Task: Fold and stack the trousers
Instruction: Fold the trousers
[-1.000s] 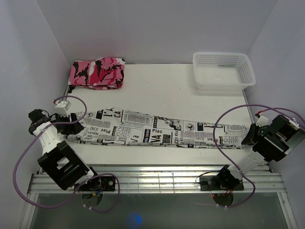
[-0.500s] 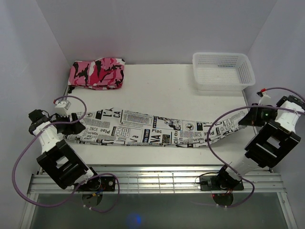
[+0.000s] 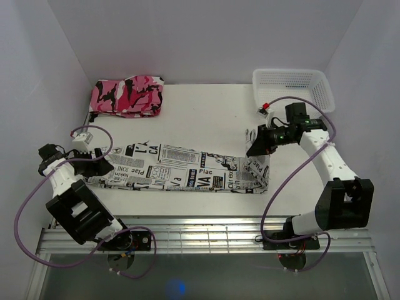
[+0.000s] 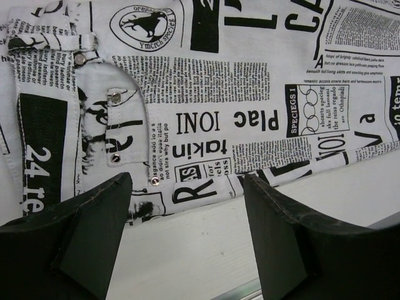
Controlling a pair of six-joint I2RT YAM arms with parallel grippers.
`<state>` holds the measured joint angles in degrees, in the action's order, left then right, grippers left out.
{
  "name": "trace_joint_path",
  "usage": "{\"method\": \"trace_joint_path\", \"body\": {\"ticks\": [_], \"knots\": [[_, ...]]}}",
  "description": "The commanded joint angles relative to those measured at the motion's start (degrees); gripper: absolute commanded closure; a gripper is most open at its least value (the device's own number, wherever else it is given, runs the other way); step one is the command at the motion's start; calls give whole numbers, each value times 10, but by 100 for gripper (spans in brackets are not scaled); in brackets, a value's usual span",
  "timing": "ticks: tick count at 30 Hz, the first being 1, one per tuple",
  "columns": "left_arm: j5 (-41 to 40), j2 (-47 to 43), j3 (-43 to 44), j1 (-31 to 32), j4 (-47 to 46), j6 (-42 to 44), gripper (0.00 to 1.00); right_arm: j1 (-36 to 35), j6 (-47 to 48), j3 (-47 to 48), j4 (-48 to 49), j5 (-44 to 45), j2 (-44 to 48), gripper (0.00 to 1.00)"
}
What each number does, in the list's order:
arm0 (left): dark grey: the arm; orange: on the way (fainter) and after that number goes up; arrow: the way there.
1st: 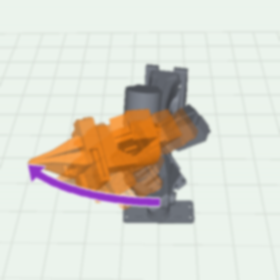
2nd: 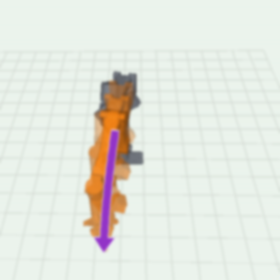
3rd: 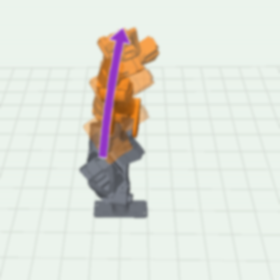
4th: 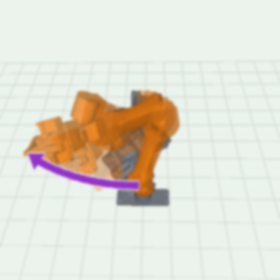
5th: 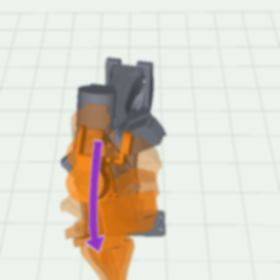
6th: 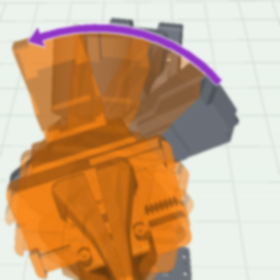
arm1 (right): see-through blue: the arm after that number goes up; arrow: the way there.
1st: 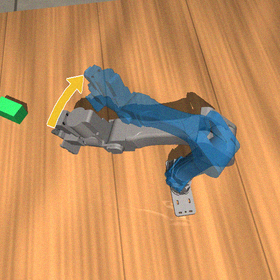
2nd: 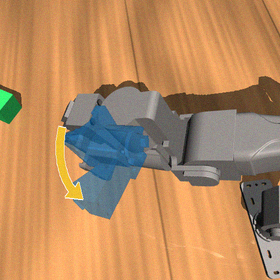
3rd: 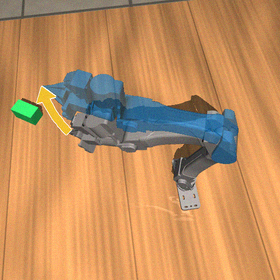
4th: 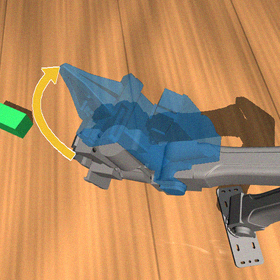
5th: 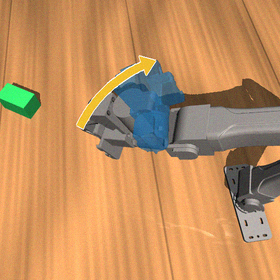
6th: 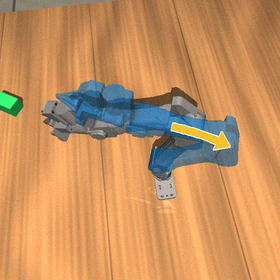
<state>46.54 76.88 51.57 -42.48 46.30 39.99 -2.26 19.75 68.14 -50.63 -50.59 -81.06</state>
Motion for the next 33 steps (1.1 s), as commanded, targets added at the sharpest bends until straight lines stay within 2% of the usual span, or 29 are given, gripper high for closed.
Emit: {"method": "trace_joint_path", "body": {"ticks": [1,3,8,11,17,23,33], "knots": [[29,9,3,1,2,-13,17,-75,-133,-20,150,-15,-2,92],[32,11,1,1,2,-13,10,-126,-166,-34,191,-11,-18,92],[36,11,-7,1,1,-19,6,-225,-239,-44,299,16,-58,92],[40,11,-9,1,5,-24,2,-259,-278,-51,364,29,-79,92],[58,4,-19,1,14,-32,2,-327,-328,-53,454,58,-127,92],[52,-15,-27,2,7,-39,2,-369,-368,-45,499,75,-181,92],[47,-27,-33,1,0,-40,2,-396,-423,-10,566,104,-252,92]]}}
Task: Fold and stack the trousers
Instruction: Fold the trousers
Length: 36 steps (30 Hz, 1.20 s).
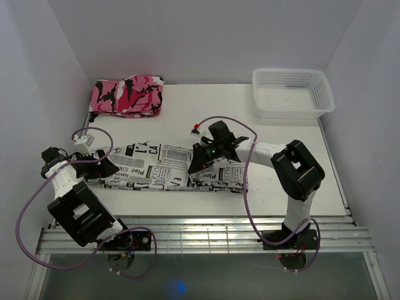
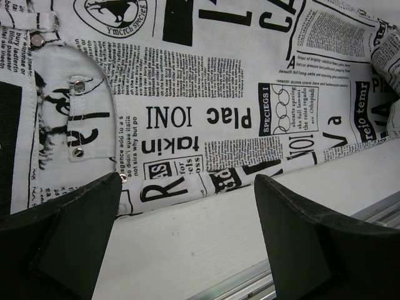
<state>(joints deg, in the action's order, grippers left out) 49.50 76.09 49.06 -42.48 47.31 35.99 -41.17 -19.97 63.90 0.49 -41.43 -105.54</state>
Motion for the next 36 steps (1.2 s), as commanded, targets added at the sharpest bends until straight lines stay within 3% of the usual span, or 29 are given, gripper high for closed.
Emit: {"method": "trace_joint_path", "body": {"ticks": [1,11,12,14,15,16,19,23,26,27,30,33,36], "knots": [[17,-19,-8,1,-9,0,2,-8,-31,35,58,13,-15,92],[17,-15,-10,1,-17,-1,2,-30,-49,66,81,29,-55,92],[20,-16,-10,1,-17,0,2,-32,-49,69,84,25,-60,84],[24,-20,-9,1,-12,4,2,-38,-41,89,66,10,-79,58],[36,-21,-5,1,-6,17,2,-40,-33,94,55,6,-81,39],[42,-27,-2,1,1,25,2,-40,-25,96,37,2,-73,29],[73,-39,15,1,29,51,2,-30,32,104,-6,-6,-28,15],[132,-64,45,15,85,87,2,-14,171,115,-156,3,55,15],[140,-72,57,80,86,54,2,25,208,83,-202,11,113,25],[142,-75,58,102,82,38,7,37,239,61,-233,12,131,34],[143,-79,45,188,17,-82,13,94,276,23,-278,18,143,47],[114,-73,20,279,-79,-210,17,134,312,-20,-324,19,137,52],[80,-38,3,353,-163,-284,18,164,328,-61,-340,14,127,54]]}}
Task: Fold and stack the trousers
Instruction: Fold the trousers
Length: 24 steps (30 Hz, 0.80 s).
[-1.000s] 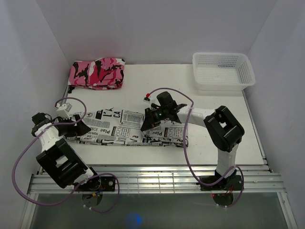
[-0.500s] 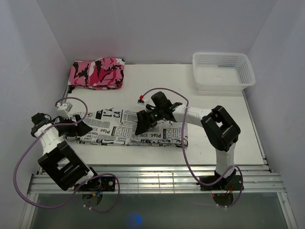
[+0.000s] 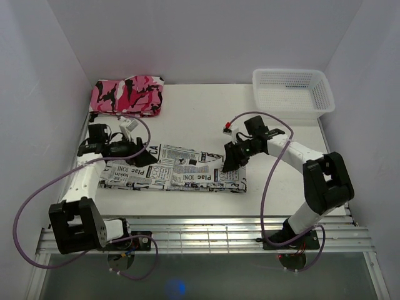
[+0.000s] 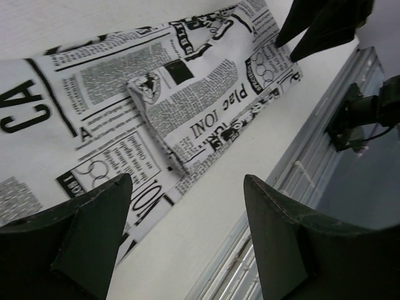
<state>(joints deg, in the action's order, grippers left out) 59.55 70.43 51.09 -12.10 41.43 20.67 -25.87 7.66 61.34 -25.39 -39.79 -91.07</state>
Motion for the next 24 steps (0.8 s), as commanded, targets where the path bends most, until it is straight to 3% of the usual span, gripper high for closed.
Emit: {"method": "trace_joint_path", "body": {"ticks": [1,5,10,16,24], "knots": [[-28,49,-20,65,-122,-175,18,27,53,-43,-82,-1,-23,54],[-46,134,-18,138,-191,-257,19,81,47,-60,-89,-22,-21,47],[-73,209,-22,169,-242,-310,22,151,45,-61,-99,-27,11,35],[-107,265,-27,205,-269,-328,26,172,45,-75,-101,9,-7,22],[-158,311,-34,229,-281,-367,39,173,23,-94,-56,-8,-80,14]]}}
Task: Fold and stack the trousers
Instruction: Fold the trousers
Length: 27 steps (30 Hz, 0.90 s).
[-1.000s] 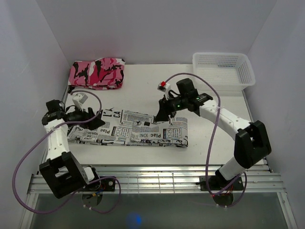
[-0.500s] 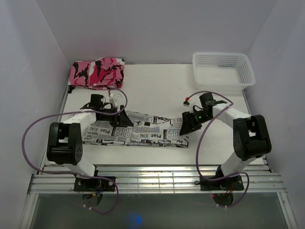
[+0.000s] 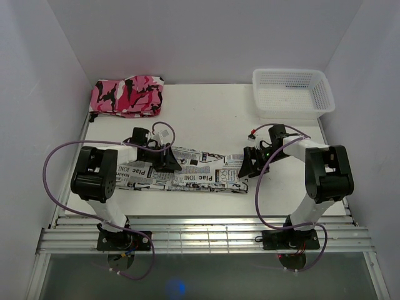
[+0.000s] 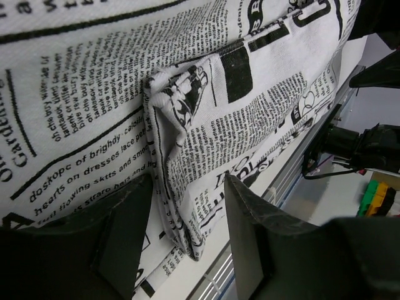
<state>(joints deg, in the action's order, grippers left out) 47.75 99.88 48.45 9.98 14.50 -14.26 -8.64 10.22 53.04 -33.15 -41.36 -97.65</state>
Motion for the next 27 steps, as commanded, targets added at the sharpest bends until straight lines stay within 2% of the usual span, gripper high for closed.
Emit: {"method": "trace_joint_path", "body": {"ticks": [1,4,6,12,13,14,16,23,27], "knots": [[-39,18,-6,9,-13,-22,40,0,-3,-11,23,7,-22,14],[-23,22,-5,11,-24,-33,48,0,-5,-12,27,4,-33,15],[-10,20,-2,14,-33,-38,60,0,-4,-13,27,3,-39,16],[25,-8,11,30,-43,-45,76,6,0,-16,30,8,-45,17],[27,-13,12,31,-43,-45,81,10,1,-18,30,8,-45,17],[24,-19,15,31,-43,-45,91,12,1,-20,30,8,-45,18],[22,-40,17,31,-41,-41,100,17,2,-23,30,11,-44,18],[-26,-88,18,32,-47,-12,100,34,8,-30,29,9,-43,20],[-40,-46,25,32,-40,2,100,35,5,-25,33,-5,-51,32]]}}
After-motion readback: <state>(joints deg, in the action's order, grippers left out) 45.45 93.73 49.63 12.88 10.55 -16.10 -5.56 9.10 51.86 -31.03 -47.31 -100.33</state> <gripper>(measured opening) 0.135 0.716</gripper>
